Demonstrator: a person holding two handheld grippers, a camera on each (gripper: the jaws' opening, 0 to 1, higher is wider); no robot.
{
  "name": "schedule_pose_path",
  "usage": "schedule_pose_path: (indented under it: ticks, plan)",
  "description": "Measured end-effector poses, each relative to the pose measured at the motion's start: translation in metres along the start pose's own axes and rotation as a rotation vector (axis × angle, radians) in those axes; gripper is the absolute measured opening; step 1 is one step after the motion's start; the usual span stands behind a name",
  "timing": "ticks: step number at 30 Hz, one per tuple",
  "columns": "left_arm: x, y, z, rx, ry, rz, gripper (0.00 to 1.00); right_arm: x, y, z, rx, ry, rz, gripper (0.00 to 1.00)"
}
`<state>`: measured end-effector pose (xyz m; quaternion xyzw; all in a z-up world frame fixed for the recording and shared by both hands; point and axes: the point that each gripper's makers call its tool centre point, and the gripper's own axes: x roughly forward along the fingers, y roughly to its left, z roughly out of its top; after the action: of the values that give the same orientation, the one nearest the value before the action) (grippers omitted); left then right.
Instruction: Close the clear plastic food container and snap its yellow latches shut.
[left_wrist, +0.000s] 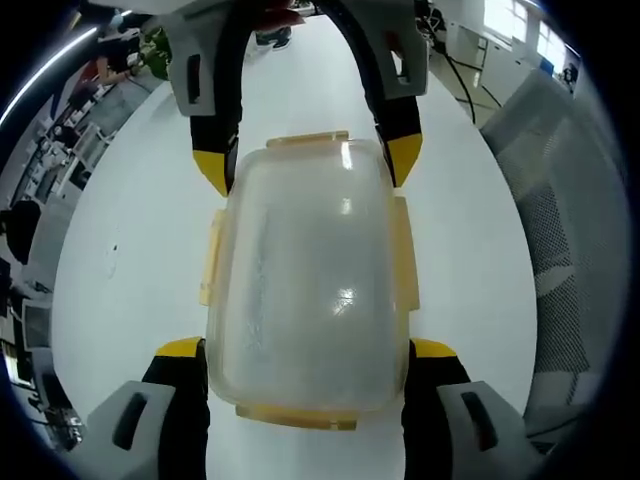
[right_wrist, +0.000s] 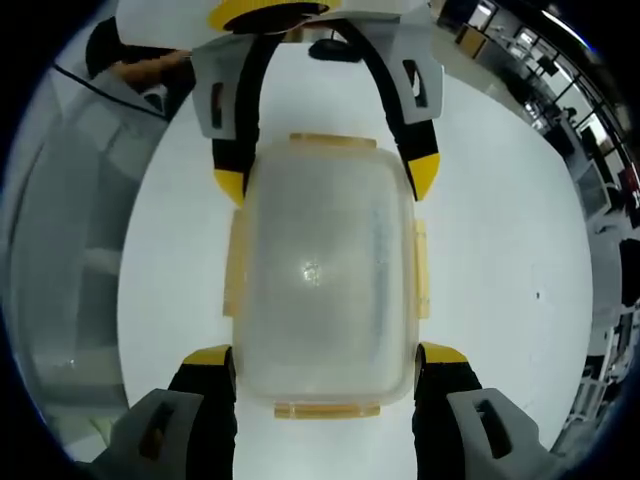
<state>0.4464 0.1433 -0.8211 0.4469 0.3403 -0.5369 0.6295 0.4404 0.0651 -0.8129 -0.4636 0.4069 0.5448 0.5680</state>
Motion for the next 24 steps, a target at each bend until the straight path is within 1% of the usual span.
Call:
schedule_pose_path:
  ticks: [12,24]
  plan:
    - [0.0009,0.0056,0.0002,0.002,0.003,0.002,0.80,0.0001,-0.0059,-0.0005,0.001,0.003,-0.002,0.72]
    - [0.0010,0.0067,0.0003,0.012,-0.002,-0.001,0.80,0.0002,-0.0061,-0.0008,0.009,0.011,-0.008,0.72]
